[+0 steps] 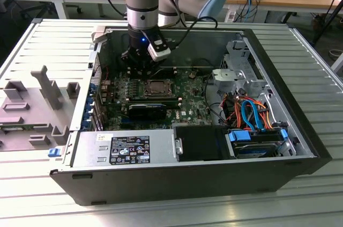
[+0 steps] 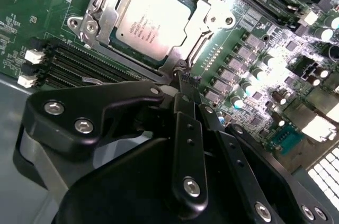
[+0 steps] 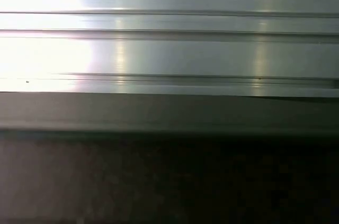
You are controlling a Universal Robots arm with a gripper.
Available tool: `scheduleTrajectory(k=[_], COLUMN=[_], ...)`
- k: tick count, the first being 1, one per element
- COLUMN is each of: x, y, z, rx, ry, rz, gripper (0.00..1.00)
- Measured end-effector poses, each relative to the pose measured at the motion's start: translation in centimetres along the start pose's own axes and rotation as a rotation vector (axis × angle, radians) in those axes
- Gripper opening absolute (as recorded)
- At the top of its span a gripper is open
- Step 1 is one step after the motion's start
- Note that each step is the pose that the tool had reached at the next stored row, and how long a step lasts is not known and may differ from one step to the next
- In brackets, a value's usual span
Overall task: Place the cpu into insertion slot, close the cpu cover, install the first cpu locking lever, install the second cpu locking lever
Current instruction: 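Install the first cpu locking lever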
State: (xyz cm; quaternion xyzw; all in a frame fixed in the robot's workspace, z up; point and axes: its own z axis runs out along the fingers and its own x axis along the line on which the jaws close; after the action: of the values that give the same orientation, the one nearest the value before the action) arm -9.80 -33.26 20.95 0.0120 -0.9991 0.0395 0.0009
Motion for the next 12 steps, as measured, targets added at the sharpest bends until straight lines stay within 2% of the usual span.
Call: scheduleTrajectory(k=[4, 12], x=[-0.08, -1.05], y=[0.02, -0.01], z=[0.23, 0.28], rx=[0.0001, 0.0000], ry=[0.0000, 0.0004], rz=[-0.004, -0.011], gripper=[0.11, 0.11])
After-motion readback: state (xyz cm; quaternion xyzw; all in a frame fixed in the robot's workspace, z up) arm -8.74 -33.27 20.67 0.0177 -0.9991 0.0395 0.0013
